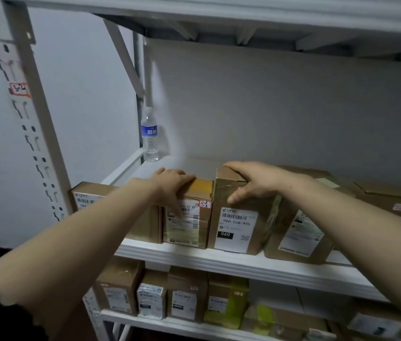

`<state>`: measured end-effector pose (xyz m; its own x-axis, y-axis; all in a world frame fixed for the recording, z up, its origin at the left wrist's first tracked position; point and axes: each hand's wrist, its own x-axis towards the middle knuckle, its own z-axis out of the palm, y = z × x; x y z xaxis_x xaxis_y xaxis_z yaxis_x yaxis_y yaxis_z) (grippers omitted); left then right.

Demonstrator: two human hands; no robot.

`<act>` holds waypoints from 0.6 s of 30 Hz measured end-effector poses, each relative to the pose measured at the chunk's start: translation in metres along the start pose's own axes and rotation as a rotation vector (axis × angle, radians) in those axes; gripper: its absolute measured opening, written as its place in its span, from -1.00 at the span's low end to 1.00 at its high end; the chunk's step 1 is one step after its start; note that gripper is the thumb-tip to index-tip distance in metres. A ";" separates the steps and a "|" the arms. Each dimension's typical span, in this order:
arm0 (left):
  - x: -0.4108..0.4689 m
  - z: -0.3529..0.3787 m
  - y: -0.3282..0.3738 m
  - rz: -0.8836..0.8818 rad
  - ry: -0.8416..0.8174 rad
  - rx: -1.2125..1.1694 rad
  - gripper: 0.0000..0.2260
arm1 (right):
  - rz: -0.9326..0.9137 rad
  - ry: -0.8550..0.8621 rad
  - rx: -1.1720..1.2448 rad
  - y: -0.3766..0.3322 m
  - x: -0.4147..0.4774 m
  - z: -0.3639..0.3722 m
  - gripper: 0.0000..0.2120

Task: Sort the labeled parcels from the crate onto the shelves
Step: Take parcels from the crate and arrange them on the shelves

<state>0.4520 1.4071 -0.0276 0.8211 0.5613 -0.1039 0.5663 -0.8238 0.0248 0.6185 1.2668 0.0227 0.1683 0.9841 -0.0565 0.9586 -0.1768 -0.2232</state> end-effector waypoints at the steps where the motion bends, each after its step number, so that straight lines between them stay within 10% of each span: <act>1: 0.001 -0.001 -0.001 0.002 0.002 -0.027 -0.04 | -0.002 0.001 0.009 0.001 0.001 0.000 -0.29; 18: -0.007 0.005 0.004 -0.013 0.010 -0.029 0.00 | 0.000 0.009 -0.213 -0.004 -0.002 -0.002 -0.02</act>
<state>0.4482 1.3997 -0.0320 0.8143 0.5726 -0.0946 0.5785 -0.8140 0.0527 0.6147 1.2651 0.0262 0.1694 0.9844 -0.0476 0.9853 -0.1701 -0.0121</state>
